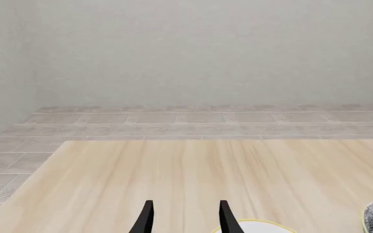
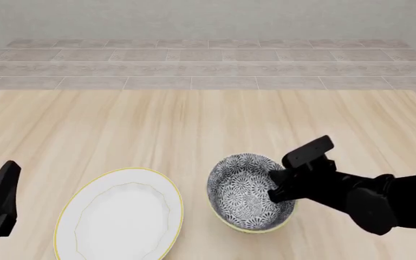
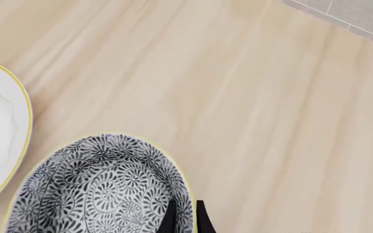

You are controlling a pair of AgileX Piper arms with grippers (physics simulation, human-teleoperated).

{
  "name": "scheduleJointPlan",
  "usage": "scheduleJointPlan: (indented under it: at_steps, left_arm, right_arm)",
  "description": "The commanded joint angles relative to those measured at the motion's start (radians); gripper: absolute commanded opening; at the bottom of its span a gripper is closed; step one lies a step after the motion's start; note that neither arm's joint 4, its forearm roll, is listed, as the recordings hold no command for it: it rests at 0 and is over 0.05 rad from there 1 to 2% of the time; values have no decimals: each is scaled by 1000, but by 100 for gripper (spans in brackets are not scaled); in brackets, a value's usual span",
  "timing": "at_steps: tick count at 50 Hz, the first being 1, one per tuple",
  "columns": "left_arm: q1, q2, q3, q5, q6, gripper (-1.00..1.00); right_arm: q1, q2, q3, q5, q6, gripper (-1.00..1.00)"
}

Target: Put the bowl on the plate.

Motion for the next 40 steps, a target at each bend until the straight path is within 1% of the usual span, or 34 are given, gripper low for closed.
scheduleJointPlan:
  at_steps: [1, 4, 6, 9, 11, 13, 14, 15, 17, 19, 20, 21, 22, 23, 25, 28, 29, 30, 33, 40]
  left_arm:
    - [1, 11, 0, -11, 1, 100]
    - [2, 9, 0, -10, 1, 100]
    - [2, 8, 0, -10, 1, 100]
    - [2, 12, 0, -14, 1, 100]
    - [1, 20, 0, -22, 1, 100]
    - [1, 22, 0, -24, 2, 100]
    - [1, 22, 0, -24, 2, 100]
    - [2, 22, 0, -25, 1, 100]
    - [2, 24, 0, -28, 2, 100]
    - [2, 23, -1, -28, 2, 100]
    - [2, 20, -1, -26, 2, 100]
    - [2, 17, -1, -23, 2, 100]
    - [3, 13, -1, -19, 2, 100]
    - [3, 4, -1, -11, 1, 100]
    - [4, -16, -2, 9, 1, 100]
    - [3, -30, -3, 24, 1, 100]
    - [3, -30, -3, 24, 1, 100]
    - [3, -42, -3, 36, 1, 100]
    - [3, -56, -4, 50, 0, 100]
    - [4, -91, -7, 86, 0, 100]
  right_arm:
    - [-15, -28, -12, 33, 17, -100]
    - [-17, -36, -16, 40, 25, -100]
    - [-8, -46, -23, 56, 55, -100]
    - [-5, -65, -26, 71, 69, -100]
    - [11, -91, -39, 99, 118, -100]
    - [13, -101, -48, 114, 137, -100]
    - [14, -101, -48, 114, 137, -100]
    - [28, -103, -58, 129, 170, -100]
    - [26, -113, -71, 147, 180, -100]
    - [46, -107, -81, 160, 211, -100]
    - [39, -117, -86, 169, 211, -100]
    - [50, -117, -89, 175, 239, -100]
    - [50, -116, -95, 182, 247, -100]
    - [31, -122, -101, 189, 228, -100]
    - [37, -120, -107, 198, 243, -100]
    - [32, -121, -113, 202, 239, -100]
    - [39, -124, -116, 209, 254, -100]
    - [38, -128, -119, 216, 254, -100]
    - [35, -135, -127, 229, 255, -100]
    - [16, -154, -142, 256, 234, -100]
